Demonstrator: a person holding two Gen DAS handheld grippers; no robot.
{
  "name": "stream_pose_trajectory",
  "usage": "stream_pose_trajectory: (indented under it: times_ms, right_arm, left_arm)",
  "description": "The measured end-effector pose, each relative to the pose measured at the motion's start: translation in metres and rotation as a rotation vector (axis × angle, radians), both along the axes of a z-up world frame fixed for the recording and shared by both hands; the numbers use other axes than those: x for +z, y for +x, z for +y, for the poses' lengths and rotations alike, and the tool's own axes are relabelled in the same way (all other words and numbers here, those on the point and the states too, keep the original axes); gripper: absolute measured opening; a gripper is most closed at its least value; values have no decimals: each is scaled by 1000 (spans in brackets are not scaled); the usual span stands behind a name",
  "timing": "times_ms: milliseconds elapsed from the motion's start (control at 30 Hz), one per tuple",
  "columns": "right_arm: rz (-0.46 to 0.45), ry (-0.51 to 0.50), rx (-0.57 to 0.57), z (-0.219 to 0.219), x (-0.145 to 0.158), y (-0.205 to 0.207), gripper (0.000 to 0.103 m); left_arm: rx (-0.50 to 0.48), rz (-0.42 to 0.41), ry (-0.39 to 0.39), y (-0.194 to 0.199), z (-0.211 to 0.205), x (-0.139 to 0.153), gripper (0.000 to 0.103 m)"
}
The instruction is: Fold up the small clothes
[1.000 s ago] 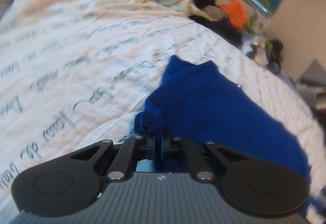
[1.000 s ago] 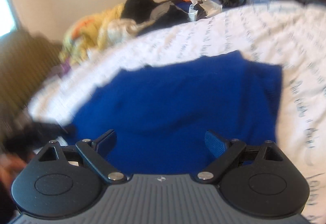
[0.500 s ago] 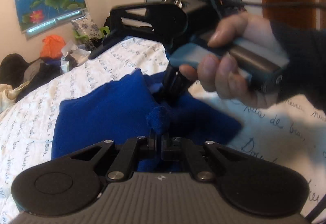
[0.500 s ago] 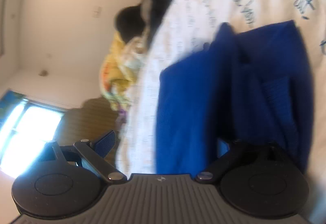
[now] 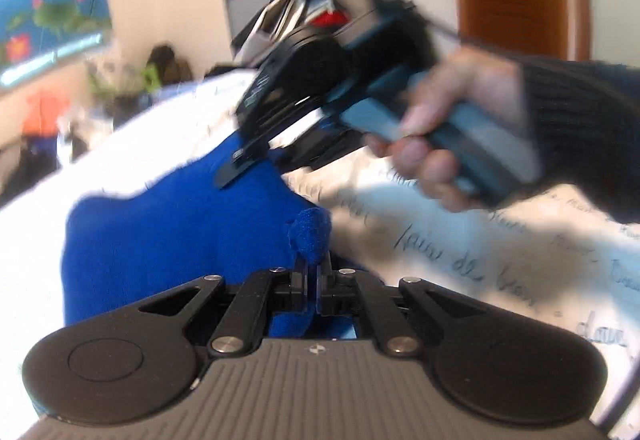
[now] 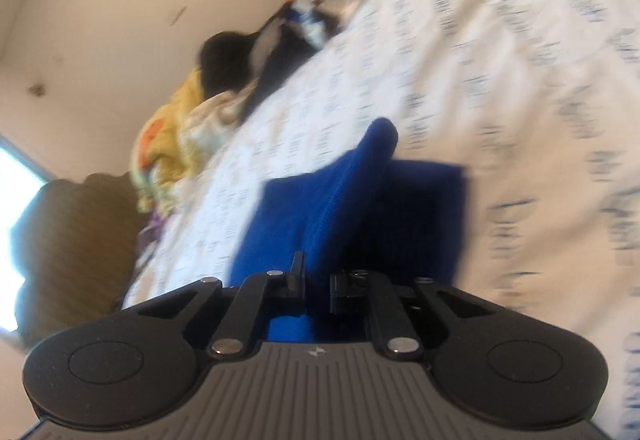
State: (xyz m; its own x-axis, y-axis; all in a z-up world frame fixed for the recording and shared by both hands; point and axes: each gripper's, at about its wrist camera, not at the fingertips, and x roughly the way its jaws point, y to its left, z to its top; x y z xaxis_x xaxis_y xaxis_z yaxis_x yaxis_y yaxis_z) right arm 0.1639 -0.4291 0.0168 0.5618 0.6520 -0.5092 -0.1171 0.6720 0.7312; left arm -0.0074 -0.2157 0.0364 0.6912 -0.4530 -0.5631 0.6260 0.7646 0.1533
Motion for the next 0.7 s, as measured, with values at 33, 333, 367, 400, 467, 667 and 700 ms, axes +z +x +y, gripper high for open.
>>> stream_pose_trajectory:
  times_ms: [33, 333, 367, 400, 467, 667, 700]
  right_arm:
    - [17, 4, -18, -2, -7, -1, 16]
    - [5, 75, -113, -32, 0, -3, 90]
    - [36, 62, -99, -26, -6, 5, 90]
    - [59, 56, -83, -17, -12, 12, 90]
    - [52, 74, -68, -6, -17, 20, 88]
    - [55, -8, -65, 24, -25, 45, 23]
    - [52, -3, -71, 26, -26, 48, 23]
  left_arm:
    - [13, 23, -4, 4, 3, -4, 9]
    - [234, 65, -242, 55, 121, 26, 93]
    - [302, 119, -301, 78, 135, 25, 90]
    - [363, 199, -370, 105, 147, 22, 88]
    - [464, 378, -492, 157, 168, 8, 73]
    - [492, 476, -426, 229, 158, -12, 24]
    - [495, 448, -400, 232, 158, -8, 22]
